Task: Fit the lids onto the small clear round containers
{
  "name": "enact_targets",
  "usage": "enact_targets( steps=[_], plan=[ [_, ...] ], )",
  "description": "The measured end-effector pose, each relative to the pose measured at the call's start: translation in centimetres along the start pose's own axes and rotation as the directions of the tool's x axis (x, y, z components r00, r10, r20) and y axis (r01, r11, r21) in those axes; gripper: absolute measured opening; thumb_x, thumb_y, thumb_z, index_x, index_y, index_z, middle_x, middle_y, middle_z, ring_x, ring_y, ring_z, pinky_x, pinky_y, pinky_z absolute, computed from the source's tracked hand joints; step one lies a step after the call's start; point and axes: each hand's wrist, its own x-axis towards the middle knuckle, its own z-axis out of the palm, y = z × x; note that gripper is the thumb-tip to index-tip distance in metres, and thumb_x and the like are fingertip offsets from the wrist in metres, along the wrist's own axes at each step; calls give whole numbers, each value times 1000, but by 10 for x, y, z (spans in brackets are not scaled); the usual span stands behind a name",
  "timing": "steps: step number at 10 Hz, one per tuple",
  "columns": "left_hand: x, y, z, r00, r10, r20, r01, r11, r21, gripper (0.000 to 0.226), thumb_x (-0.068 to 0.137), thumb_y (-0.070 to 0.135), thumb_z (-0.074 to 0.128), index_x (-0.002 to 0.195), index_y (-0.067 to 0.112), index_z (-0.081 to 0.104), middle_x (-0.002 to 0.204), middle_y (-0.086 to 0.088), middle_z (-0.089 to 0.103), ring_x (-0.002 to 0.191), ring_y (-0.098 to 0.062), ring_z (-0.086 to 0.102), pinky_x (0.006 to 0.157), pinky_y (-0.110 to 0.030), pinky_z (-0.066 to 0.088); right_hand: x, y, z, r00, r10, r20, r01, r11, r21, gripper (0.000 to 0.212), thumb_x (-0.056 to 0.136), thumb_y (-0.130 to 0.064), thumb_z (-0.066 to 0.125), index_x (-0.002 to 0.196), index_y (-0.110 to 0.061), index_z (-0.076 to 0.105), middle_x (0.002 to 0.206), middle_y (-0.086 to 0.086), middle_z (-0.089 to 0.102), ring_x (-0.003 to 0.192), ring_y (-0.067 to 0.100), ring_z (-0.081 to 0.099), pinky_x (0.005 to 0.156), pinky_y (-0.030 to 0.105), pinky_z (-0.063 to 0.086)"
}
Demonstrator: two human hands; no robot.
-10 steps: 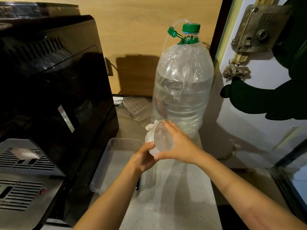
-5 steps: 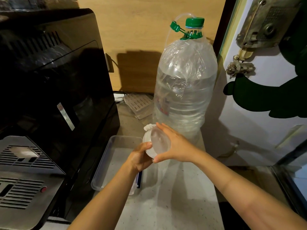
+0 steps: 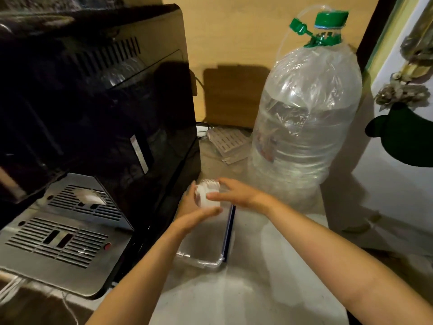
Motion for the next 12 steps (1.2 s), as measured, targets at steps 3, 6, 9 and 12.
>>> enact_targets(
  steps=[3,6,9,12],
  plan=[
    [15,-60,14,996,-89,30,40,687,725,109,69,58,60,143,21,-10,156,-7,4,142,-27,13,111,-42,26,40,32,30,990,132,54,-96,894,-438,44,85,-42,55,101,-3,65,109,18,63,99,30,57,84,33,42],
    [18,-78,29,990,-77,115,-44,614,788,95,75,62,52,144,16,5,156,-8,12,140,-25,19,105,-39,33,48,61,42,950,294,105,-140,700,-700,49,92,-46,37,125,-14,52,153,13,16,141,30,4,113,45,6],
    [17,-80,29,986,-105,133,-48,579,814,114,61,51,76,144,18,4,156,-5,12,142,-22,15,111,-37,27,48,63,45,957,285,62,-142,640,-755,51,93,-43,37,126,-7,49,155,15,7,142,31,-1,115,43,4],
    [21,-63,21,985,-93,145,-50,651,757,117,63,56,72,144,14,-2,157,-7,2,143,-23,7,114,-39,22,15,43,26,993,99,-67,-119,772,-624,65,90,-42,43,143,-15,17,153,16,11,141,33,7,113,43,14]
  ],
)
